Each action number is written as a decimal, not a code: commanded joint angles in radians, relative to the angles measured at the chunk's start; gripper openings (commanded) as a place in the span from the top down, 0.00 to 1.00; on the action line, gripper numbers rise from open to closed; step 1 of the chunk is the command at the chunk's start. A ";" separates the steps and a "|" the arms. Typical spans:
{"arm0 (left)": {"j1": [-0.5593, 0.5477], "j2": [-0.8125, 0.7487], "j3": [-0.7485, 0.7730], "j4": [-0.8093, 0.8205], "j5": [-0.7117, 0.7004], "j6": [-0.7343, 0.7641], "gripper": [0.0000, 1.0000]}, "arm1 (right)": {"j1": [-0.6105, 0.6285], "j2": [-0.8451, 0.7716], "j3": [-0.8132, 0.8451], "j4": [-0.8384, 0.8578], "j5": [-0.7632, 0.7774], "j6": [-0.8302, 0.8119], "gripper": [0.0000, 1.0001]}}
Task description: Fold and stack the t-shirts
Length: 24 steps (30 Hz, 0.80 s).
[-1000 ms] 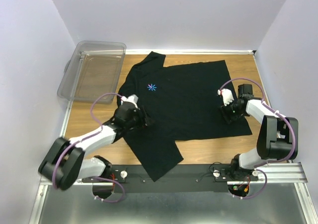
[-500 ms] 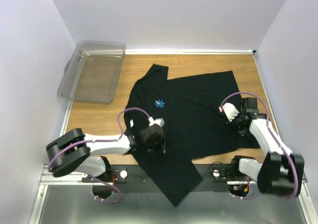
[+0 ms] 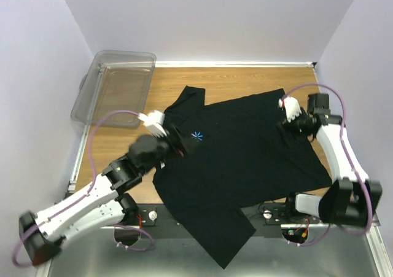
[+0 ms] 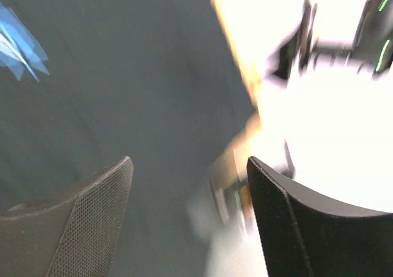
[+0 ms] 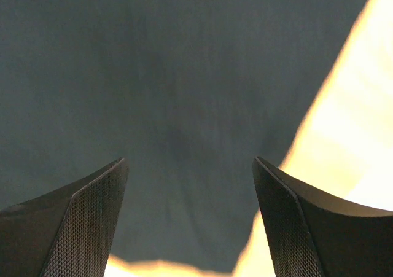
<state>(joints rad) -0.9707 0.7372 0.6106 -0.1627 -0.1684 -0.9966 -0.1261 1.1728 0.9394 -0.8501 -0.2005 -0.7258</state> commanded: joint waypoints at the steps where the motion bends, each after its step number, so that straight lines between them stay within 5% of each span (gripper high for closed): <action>1: 0.320 0.078 0.008 0.191 0.046 0.404 0.16 | -0.006 0.242 0.137 0.164 -0.373 0.196 0.11; 3: 0.479 0.284 0.104 0.297 0.153 0.534 0.17 | -0.009 0.328 0.233 0.195 -0.486 0.227 0.14; 6: 0.524 0.614 0.354 0.278 0.161 0.737 0.16 | -0.009 0.467 0.330 0.236 -0.631 0.243 0.25; 11: 0.560 1.066 0.804 0.136 0.135 0.910 0.19 | -0.015 0.619 0.459 0.365 -0.504 0.333 0.25; 17: 0.560 1.378 1.116 -0.023 0.063 1.099 0.30 | -0.038 0.686 0.486 0.382 -0.505 0.348 0.25; 24: 0.558 1.545 1.299 -0.112 0.040 1.173 0.41 | -0.052 0.703 0.466 0.395 -0.525 0.351 0.25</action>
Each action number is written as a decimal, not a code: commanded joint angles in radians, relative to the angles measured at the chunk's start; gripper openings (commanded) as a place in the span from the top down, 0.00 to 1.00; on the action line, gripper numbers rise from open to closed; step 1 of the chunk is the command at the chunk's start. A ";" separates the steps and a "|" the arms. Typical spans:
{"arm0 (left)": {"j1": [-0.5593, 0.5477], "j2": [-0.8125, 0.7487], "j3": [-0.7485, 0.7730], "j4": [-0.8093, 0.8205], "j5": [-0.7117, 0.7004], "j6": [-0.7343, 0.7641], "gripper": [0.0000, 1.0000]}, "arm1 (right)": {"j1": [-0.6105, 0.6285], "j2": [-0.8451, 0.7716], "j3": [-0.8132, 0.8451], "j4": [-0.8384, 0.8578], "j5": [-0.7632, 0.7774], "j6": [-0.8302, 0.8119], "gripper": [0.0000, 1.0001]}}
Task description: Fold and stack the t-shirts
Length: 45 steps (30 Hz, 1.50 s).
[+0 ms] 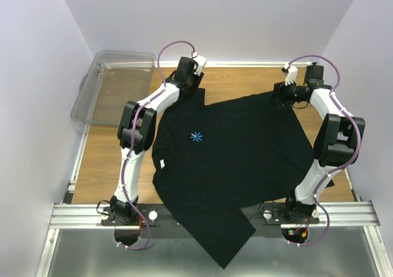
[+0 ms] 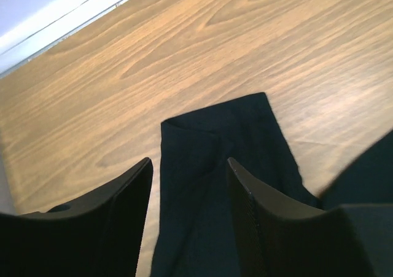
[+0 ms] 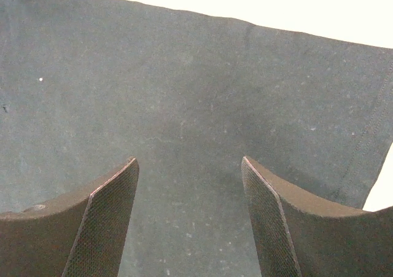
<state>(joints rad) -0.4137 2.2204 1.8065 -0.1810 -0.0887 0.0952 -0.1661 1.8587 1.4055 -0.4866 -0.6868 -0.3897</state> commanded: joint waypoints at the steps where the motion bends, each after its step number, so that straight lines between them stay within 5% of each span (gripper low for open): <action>1: 0.001 0.071 0.114 -0.095 -0.046 0.083 0.41 | -0.013 0.016 0.000 0.031 -0.040 0.015 0.25; 19: -0.036 0.214 0.218 -0.167 -0.040 0.072 0.47 | -0.029 0.033 -0.008 0.029 -0.059 0.031 0.25; 29: -0.036 0.275 0.319 -0.207 -0.072 0.069 0.70 | -0.033 0.017 -0.014 0.028 -0.066 0.031 0.25; 35: -0.034 0.283 0.335 -0.218 -0.071 0.069 0.74 | -0.035 0.016 -0.010 0.028 -0.066 0.035 0.25; 39: -0.033 0.269 0.343 -0.232 -0.056 0.060 1.00 | -0.036 0.023 0.015 0.029 -0.042 0.037 0.25; 45: -0.033 0.124 0.259 -0.166 -0.033 0.035 1.00 | -0.036 0.166 0.229 0.088 0.190 0.219 0.25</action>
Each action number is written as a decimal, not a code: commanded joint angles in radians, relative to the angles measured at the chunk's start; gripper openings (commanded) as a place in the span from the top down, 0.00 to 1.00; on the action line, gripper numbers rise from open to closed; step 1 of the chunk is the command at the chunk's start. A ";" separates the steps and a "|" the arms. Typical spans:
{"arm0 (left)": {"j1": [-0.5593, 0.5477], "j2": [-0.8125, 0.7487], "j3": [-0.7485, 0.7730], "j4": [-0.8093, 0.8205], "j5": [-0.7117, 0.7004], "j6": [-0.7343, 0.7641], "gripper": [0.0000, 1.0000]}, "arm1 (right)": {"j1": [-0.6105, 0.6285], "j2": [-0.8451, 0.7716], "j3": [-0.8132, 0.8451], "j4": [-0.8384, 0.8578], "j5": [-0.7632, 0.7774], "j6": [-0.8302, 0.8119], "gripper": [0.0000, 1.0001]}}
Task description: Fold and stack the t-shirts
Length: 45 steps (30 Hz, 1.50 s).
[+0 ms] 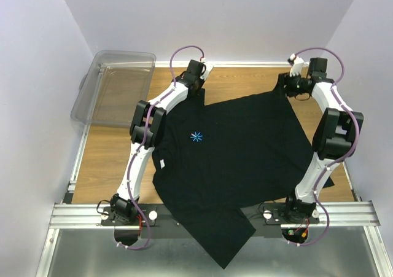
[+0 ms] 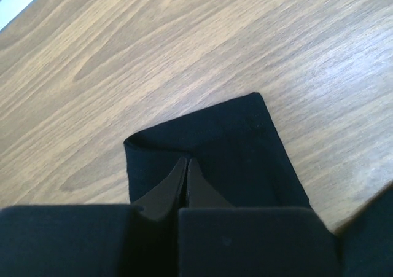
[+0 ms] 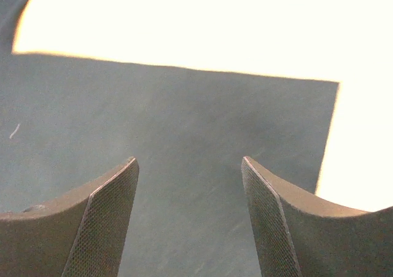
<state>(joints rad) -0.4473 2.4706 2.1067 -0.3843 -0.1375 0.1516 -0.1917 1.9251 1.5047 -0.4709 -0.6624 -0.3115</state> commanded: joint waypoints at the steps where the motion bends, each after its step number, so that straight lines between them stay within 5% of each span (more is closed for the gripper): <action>1: 0.002 -0.143 -0.054 0.045 0.027 -0.023 1.00 | -0.011 0.129 0.164 0.078 0.187 0.172 0.25; 9: 0.013 -0.200 -0.116 0.064 0.049 -0.040 1.00 | -0.009 0.417 0.460 0.078 0.323 0.353 0.33; 26: 0.025 -0.196 -0.091 0.050 0.084 -0.058 1.00 | -0.011 0.568 0.534 0.051 0.373 0.275 0.36; 40: 0.045 -0.205 -0.085 0.048 0.113 -0.087 1.00 | -0.011 0.497 0.424 0.028 0.307 0.215 0.61; 45: 0.047 -0.208 -0.077 0.048 0.131 -0.103 1.00 | -0.011 0.515 0.439 0.028 0.323 0.216 0.85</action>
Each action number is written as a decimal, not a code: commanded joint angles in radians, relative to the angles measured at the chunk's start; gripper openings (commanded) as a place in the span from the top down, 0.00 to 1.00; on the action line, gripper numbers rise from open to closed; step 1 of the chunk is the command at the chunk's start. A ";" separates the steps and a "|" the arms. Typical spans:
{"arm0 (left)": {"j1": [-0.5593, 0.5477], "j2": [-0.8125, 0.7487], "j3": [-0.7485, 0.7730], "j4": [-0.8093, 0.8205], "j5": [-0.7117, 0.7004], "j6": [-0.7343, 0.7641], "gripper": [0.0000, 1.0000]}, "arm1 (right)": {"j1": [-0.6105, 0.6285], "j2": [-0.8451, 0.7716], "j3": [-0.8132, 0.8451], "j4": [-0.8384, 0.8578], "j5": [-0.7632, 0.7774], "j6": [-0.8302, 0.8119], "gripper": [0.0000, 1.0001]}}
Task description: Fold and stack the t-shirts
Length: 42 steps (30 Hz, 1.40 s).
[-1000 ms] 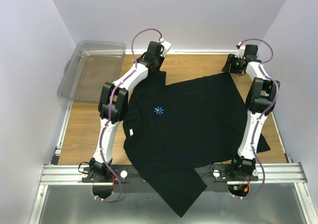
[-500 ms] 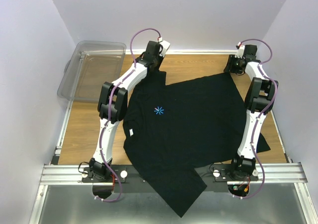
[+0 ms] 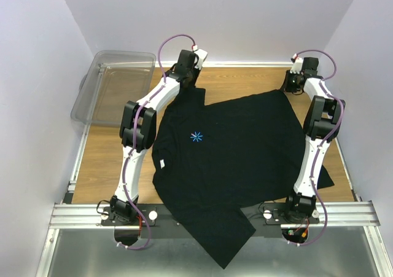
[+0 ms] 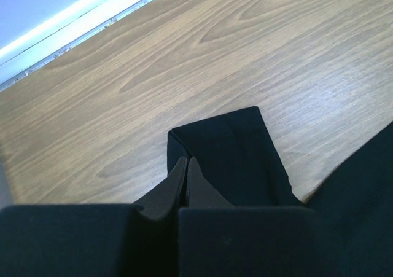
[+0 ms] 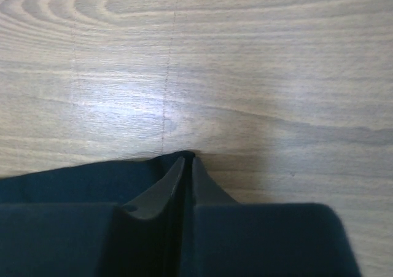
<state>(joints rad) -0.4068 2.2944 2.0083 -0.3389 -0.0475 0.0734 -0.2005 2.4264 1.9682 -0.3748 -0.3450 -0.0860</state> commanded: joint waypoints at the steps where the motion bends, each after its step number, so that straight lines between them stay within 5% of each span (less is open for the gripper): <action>1: 0.008 -0.035 0.021 0.005 0.043 -0.026 1.00 | -0.004 0.017 -0.022 -0.069 0.006 -0.006 0.89; 4: 0.011 -0.046 0.023 0.006 0.041 -0.037 1.00 | -0.008 0.017 -0.014 -0.067 -0.014 0.005 0.99; 25: 0.077 -0.328 -0.226 0.113 0.163 -0.064 1.00 | -0.128 -0.314 -0.344 0.240 -0.247 0.166 0.99; 42: 0.100 -0.475 -0.319 0.173 0.228 -0.040 1.00 | -0.189 -0.383 -0.442 0.327 -0.334 0.181 0.99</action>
<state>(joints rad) -0.3134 1.9186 1.7161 -0.2188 0.1169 0.0219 -0.3756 2.0953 1.5414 -0.0956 -0.6422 0.0864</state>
